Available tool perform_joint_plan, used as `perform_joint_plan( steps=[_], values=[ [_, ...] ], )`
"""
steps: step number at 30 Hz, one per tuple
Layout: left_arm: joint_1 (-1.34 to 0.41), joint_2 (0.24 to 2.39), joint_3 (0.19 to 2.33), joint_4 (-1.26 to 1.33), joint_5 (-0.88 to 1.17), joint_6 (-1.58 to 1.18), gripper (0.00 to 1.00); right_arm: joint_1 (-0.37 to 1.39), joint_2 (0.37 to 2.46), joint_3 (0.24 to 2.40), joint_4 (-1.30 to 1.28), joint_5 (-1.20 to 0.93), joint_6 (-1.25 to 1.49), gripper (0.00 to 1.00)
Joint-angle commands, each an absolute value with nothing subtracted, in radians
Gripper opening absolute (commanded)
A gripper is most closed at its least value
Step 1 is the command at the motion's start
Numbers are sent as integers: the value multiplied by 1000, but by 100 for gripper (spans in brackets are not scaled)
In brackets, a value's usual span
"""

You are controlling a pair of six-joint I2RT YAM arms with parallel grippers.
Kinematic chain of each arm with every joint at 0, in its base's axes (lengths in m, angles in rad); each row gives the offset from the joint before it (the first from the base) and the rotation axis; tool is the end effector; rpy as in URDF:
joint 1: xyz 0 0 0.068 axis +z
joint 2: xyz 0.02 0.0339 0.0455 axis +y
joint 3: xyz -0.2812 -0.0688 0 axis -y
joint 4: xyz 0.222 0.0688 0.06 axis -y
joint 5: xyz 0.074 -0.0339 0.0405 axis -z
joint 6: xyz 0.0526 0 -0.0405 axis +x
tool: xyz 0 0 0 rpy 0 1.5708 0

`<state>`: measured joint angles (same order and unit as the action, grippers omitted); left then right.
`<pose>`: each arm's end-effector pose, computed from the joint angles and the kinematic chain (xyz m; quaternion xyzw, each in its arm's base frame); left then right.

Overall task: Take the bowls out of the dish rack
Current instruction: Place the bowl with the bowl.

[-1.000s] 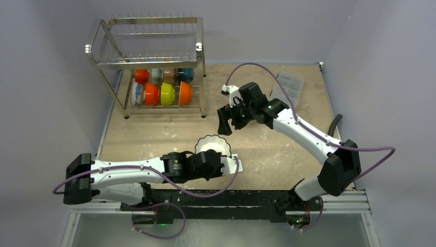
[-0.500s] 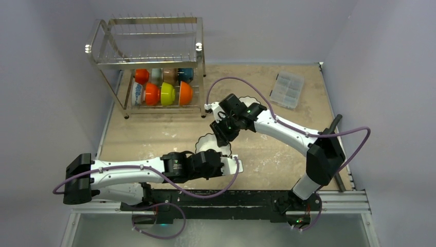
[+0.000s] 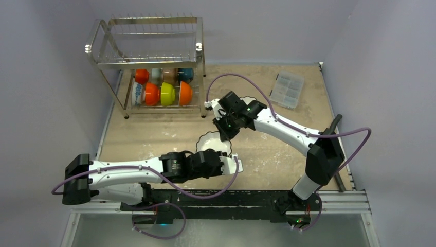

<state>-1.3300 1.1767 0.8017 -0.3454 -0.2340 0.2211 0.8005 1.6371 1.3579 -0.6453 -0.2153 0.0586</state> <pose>0.0678 -0.2250 0.2651 0.5990 0.6797 -0.1253 0.4043 0.2315 0.2548 0.2905 -0.3735 0.8663 0.2241 0.2446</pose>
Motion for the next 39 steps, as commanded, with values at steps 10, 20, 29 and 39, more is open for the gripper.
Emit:
perform_joint_plan(
  steps=[10, 20, 29, 39],
  values=[
    [-1322, 1040, 957, -330, -345, 180, 69, 792, 1654, 1418, -636, -93, 58, 0],
    [-983, 912, 929, -387, -220, 82, 79, 733, 1677, 1448, -622, -75, 76, 0],
    [-665, 819, 849, -348, -143, -39, 79, 624, 1663, 1467, -605, -76, 114, 0],
    [-420, 640, 770, -327, -156, -142, 83, 453, 1642, 1438, -515, -86, 177, 0]
  ],
)
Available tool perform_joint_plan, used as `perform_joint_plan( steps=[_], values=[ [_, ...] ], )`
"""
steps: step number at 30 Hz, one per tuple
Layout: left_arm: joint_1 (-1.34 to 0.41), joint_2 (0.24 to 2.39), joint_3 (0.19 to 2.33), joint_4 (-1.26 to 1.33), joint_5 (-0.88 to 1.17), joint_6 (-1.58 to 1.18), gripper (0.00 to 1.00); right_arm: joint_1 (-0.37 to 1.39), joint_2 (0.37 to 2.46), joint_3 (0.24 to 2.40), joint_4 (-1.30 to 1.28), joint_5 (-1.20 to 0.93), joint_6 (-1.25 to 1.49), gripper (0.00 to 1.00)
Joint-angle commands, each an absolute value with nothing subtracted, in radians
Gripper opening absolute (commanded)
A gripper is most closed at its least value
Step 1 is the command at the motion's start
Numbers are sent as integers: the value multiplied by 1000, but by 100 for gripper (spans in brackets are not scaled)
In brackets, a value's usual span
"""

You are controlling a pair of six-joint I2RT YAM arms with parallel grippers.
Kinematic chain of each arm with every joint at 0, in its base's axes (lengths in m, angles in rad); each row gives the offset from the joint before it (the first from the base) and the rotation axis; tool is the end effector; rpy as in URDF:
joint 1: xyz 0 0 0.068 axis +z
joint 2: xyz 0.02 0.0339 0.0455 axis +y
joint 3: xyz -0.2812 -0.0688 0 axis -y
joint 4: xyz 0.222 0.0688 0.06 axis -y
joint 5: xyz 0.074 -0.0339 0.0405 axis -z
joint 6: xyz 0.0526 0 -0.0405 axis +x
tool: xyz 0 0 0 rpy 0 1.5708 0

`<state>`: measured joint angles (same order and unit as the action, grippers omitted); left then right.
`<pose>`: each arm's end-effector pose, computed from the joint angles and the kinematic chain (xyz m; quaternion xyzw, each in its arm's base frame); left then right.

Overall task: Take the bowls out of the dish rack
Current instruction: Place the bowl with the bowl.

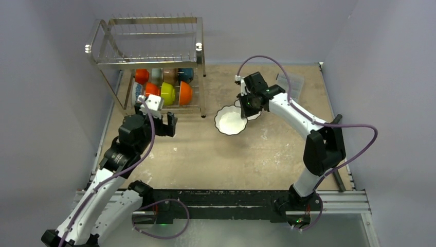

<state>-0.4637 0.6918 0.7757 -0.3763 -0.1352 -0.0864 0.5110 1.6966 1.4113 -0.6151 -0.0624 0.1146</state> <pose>0.1288 -0.0565 0.3349 0.1106 0.7941 -0.1095 0.5875 0.3157 0.1808 0.2885 -0.1959 0.9234 0.1292 0.3038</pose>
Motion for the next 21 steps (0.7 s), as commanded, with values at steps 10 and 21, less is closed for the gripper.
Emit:
perform_joint_plan(
  steps=[10, 21],
  values=[
    [-387, 488, 738, -324, -364, -155, 87, 305, 1647, 1408, -383, -83, 265, 0],
    [-388, 417, 711, -313, -461, -169, 91, 242, 1748, 1419, -263, -74, 339, 0]
  ],
)
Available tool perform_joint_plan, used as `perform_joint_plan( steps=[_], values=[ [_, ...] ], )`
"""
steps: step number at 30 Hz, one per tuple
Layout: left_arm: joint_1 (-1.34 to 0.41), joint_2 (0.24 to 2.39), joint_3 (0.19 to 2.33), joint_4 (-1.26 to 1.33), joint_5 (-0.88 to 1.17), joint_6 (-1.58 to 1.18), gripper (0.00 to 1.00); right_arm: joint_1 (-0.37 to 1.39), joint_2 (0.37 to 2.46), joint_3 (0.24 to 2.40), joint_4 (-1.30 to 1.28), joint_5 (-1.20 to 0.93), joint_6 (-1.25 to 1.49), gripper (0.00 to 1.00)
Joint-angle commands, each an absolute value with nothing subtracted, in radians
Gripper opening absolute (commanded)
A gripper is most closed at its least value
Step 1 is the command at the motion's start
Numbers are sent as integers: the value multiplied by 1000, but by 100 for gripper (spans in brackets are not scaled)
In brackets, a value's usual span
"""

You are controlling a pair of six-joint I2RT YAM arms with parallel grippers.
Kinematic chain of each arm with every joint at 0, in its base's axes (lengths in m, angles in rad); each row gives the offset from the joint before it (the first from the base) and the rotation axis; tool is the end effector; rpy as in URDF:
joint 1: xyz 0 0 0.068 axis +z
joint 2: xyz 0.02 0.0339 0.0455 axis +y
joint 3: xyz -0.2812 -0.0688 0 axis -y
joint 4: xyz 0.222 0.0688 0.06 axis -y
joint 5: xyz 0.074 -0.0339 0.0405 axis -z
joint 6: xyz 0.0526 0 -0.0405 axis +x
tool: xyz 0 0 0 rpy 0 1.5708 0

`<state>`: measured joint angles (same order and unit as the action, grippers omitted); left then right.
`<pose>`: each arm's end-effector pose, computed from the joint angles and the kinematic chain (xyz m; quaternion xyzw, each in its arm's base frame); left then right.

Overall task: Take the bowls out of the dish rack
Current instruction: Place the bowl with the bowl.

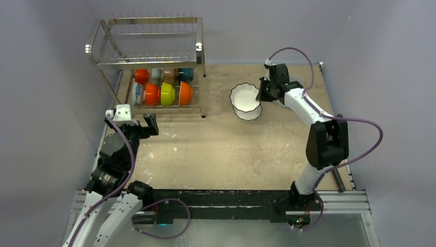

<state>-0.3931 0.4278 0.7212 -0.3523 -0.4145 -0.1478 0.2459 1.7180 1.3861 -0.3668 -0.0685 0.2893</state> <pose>0.0832 -0.0115 0.3446 -0.0530 0.7240 -0.0351 0.6869 0.3750 0.0978 0.2947 0.0052 0.9060 0.1415 0.3989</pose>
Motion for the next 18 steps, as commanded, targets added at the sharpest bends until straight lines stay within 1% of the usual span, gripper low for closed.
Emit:
perform_joint_plan(
  steps=[1, 8, 18],
  values=[
    [-387, 416, 709, -313, -462, -169, 91, 242, 1758, 1420, -257, -66, 340, 0],
    [-387, 413, 707, -310, -455, -170, 92, 240, 1819, 1414, -189, -100, 386, 0],
    [-388, 408, 707, -309, -450, -164, 92, 215, 1889, 1421, -136, -90, 414, 0]
  ],
)
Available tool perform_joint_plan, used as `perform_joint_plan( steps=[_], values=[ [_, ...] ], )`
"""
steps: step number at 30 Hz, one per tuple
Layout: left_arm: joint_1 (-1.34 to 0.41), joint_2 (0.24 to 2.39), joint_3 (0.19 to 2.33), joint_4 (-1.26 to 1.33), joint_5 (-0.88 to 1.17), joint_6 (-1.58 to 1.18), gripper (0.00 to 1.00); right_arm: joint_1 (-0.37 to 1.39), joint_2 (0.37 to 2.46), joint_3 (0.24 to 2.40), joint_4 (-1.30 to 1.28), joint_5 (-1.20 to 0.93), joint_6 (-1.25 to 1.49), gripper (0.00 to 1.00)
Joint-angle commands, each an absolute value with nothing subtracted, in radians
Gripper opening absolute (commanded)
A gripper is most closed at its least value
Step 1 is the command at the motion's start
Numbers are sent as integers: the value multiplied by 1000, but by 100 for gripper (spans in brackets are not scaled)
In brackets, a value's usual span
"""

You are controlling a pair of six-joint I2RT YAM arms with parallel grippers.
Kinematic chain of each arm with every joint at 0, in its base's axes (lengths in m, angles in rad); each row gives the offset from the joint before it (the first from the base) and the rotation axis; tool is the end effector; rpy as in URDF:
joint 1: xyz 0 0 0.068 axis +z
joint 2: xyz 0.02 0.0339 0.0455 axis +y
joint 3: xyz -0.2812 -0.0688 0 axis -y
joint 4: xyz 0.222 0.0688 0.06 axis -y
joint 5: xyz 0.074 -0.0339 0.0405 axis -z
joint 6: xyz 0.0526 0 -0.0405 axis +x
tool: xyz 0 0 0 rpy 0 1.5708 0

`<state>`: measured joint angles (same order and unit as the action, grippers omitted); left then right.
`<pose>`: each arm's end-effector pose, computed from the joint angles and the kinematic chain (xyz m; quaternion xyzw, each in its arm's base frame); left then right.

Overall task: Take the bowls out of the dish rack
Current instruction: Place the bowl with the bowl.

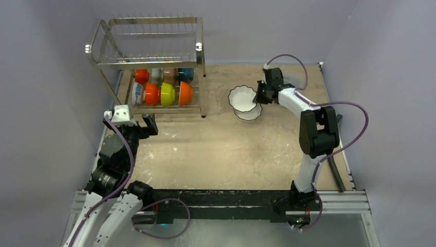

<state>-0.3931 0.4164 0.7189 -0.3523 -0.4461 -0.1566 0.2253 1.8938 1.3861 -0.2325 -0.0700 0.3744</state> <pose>0.0809 -0.0090 0.3446 -0.0681 0.7196 -0.0282 0.6905 0.4142 0.0987 0.2394 0.0540 0.9129 0.1497 0.3758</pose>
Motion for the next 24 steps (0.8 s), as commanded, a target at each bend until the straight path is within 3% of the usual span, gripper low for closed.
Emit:
perform_joint_plan(
  steps=[1, 24],
  values=[
    [-388, 407, 707, -310, -451, -164, 92, 215, 1896, 1425, -136, -95, 414, 0],
    [-388, 407, 704, -308, -428, -157, 92, 215, 1971, 1488, -132, -187, 355, 0]
  ],
)
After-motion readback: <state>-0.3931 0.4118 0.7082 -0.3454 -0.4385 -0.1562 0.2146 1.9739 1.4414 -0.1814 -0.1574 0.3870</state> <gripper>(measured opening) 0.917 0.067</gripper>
